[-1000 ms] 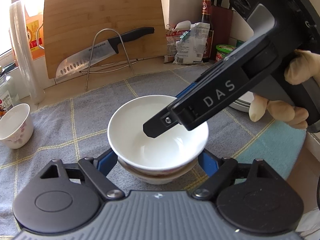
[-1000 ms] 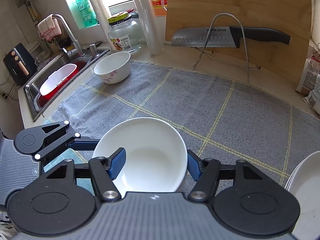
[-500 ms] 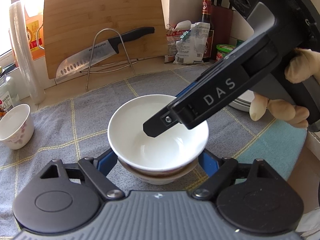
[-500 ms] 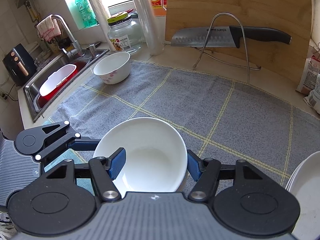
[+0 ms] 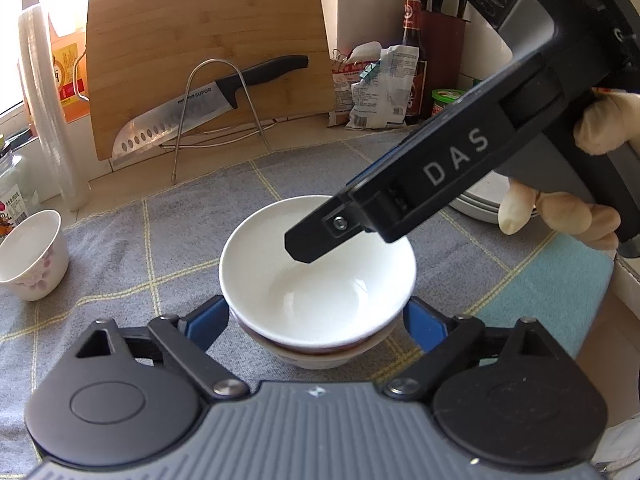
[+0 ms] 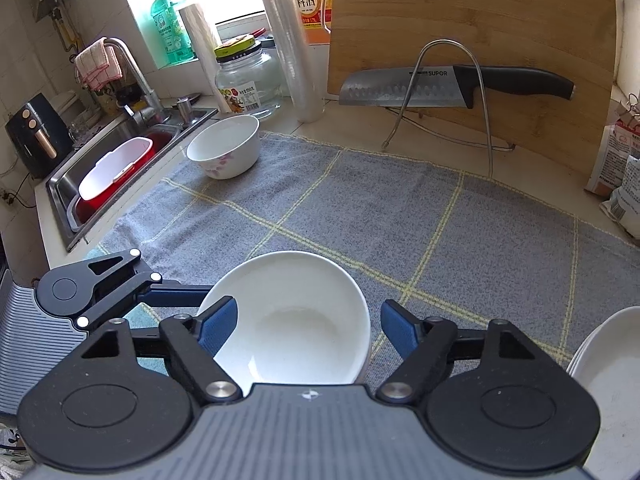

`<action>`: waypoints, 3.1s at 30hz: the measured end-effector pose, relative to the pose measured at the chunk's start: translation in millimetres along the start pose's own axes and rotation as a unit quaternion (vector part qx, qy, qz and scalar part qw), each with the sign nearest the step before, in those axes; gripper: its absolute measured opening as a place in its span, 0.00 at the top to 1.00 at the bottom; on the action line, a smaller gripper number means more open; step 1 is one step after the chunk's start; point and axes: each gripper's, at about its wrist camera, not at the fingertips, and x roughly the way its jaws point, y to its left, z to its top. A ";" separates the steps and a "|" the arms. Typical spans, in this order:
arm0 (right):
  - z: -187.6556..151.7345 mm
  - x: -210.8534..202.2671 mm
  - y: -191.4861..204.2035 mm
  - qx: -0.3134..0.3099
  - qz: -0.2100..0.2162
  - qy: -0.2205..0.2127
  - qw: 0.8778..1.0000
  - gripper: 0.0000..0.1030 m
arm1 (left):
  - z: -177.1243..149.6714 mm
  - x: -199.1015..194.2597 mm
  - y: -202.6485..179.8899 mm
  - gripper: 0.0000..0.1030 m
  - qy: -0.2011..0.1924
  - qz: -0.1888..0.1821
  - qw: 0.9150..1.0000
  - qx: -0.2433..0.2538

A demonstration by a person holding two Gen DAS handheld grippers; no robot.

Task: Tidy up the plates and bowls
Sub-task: 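Withdraw the right gripper from the nested bowls, then move the right gripper to a third pink-flowered white bowl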

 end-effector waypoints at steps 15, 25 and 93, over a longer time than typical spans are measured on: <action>3.4 -5.2 2.0 0.003 -0.007 -0.021 1.000 0.00 | -1.9 -22.8 12.5 0.03 -0.030 0.021 0.999 -0.030; 13.1 4.4 15.4 -0.025 -0.021 -0.012 0.999 0.00 | -8.5 -32.6 39.0 0.03 -0.035 0.056 0.996 -0.062; 179.1 200.5 109.4 -0.108 0.014 0.023 0.994 0.01 | -27.9 43.0 246.8 0.03 -0.073 0.157 0.973 -0.152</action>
